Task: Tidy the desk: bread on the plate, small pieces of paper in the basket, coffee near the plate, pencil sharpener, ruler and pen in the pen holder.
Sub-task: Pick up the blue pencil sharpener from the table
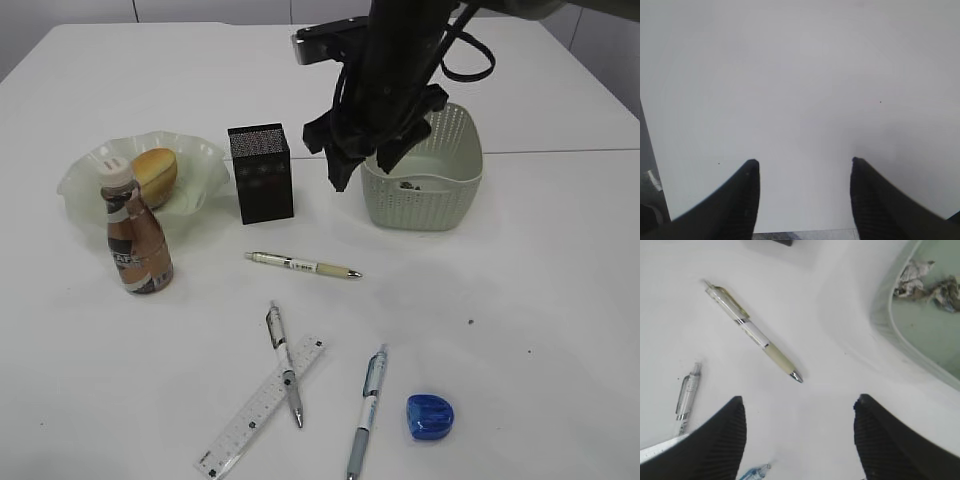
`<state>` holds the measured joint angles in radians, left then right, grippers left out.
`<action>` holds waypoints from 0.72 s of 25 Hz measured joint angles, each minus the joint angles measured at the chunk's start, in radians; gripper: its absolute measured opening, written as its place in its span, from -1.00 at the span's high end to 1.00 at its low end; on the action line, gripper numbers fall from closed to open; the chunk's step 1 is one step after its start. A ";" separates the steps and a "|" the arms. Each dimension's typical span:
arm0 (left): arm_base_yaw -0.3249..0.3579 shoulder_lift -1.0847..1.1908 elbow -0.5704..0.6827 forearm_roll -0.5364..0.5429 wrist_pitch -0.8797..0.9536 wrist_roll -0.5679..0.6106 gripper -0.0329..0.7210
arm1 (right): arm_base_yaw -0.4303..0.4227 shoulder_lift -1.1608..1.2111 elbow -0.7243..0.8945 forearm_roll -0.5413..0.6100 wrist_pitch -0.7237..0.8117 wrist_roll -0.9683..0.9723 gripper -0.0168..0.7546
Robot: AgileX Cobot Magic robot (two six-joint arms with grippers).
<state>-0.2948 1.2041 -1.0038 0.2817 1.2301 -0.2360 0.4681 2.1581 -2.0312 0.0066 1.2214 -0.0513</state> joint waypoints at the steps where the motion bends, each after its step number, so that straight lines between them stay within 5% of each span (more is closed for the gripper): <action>1: 0.000 0.000 0.000 0.000 0.000 0.000 -0.21 | 0.000 0.000 0.000 -0.007 0.004 0.019 -0.33; 8: 0.000 0.000 0.000 -0.007 0.000 0.000 -0.21 | 0.000 -0.040 0.032 0.017 0.010 0.081 -0.33; 18: 0.000 0.000 0.000 -0.042 0.000 0.000 -0.21 | 0.000 -0.361 0.499 0.071 0.010 0.127 -0.33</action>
<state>-0.2948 1.2041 -1.0038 0.2402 1.2301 -0.2360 0.4681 1.7973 -1.5321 0.0779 1.2317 0.0761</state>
